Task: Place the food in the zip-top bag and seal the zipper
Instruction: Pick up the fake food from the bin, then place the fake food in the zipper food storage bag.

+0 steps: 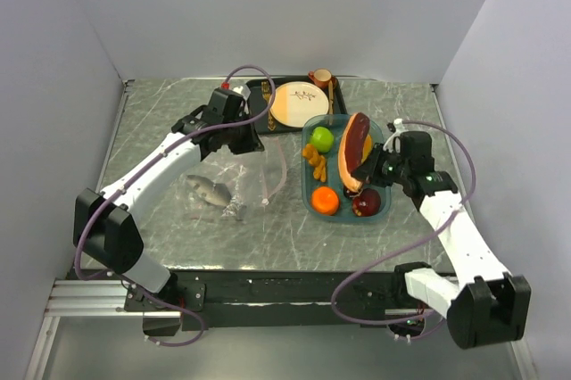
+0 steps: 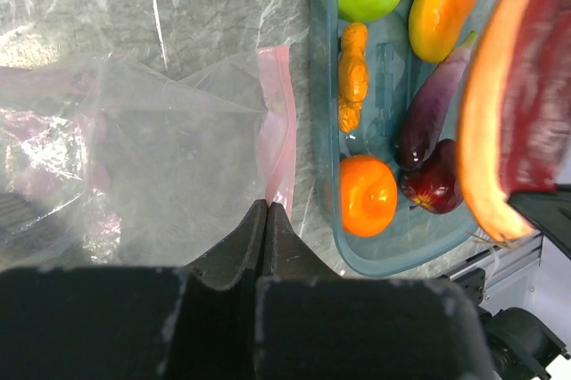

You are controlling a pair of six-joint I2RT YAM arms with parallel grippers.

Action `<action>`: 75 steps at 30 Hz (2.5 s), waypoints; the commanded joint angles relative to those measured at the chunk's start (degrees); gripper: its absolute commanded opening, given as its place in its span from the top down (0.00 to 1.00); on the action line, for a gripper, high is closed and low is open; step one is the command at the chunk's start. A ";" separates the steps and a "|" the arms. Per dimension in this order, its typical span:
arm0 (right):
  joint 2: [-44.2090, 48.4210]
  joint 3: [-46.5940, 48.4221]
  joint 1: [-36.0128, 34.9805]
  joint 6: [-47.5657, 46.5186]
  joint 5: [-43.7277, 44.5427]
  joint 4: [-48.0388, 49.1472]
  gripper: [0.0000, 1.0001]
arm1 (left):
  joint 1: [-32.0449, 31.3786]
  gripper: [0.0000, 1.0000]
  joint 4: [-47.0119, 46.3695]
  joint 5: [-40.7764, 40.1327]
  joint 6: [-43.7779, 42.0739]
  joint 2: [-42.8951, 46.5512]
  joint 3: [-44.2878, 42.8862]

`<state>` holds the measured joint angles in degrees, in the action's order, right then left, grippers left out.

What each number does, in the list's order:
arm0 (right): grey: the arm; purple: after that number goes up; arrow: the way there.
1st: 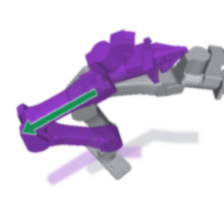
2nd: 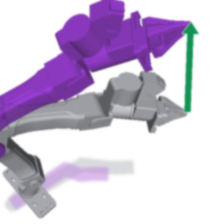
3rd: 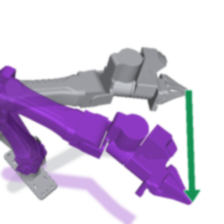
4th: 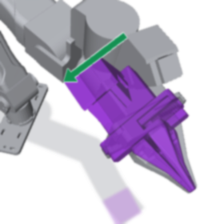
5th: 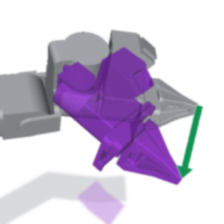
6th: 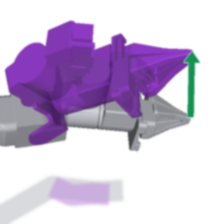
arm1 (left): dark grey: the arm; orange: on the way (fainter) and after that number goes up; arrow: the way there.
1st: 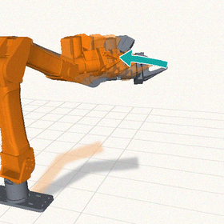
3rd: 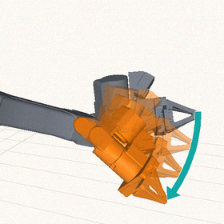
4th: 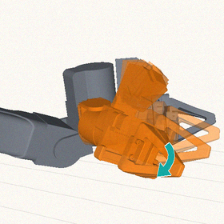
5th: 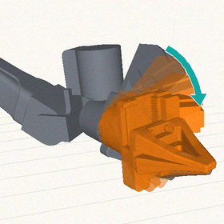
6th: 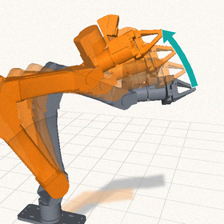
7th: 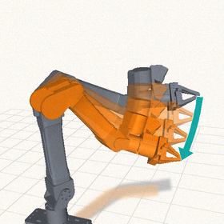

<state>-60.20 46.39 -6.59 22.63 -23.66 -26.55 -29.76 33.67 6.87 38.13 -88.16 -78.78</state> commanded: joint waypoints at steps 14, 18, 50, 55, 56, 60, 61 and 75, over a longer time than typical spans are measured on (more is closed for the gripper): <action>-7.19 7.48 -8.51 -3.30 -30.66 4.75 0.96 | -0.74 0.99 -1.85 1.30 -0.78 0.97 -2.25; -10.10 10.12 -13.45 -5.50 -25.48 1.50 0.96 | -0.65 0.99 -1.59 1.83 -1.04 0.44 -3.22; -2.90 12.94 -16.96 -10.50 -16.24 -19.16 0.98 | -0.74 0.99 -1.24 -0.46 -1.04 0.27 -3.31; -4.22 12.32 -17.23 -13.14 -18.26 -21.35 0.97 | -0.74 0.99 -1.41 -0.37 -0.78 0.53 -3.13; -4.57 12.32 -17.32 -13.40 -18.70 -21.53 0.97 | -0.74 0.99 -1.41 -0.46 -0.78 0.62 -3.04; -5.97 12.85 -17.58 -13.50 -23.53 -20.48 0.97 | -1.18 0.99 -1.15 -0.63 -0.86 0.36 -3.13; -5.98 12.59 -17.58 -13.23 -24.76 -18.91 0.96 | -1.44 0.99 -1.15 -0.63 -0.86 0.36 -3.22; -17.30 18.72 -18.20 -14.72 -28.11 -18.63 0.93 | -3.82 0.99 -2.99 0.24 -4.38 5.53 1.96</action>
<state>-73.87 59.16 -24.32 9.04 -49.63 -46.76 -33.21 33.23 6.66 35.88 -87.13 -78.35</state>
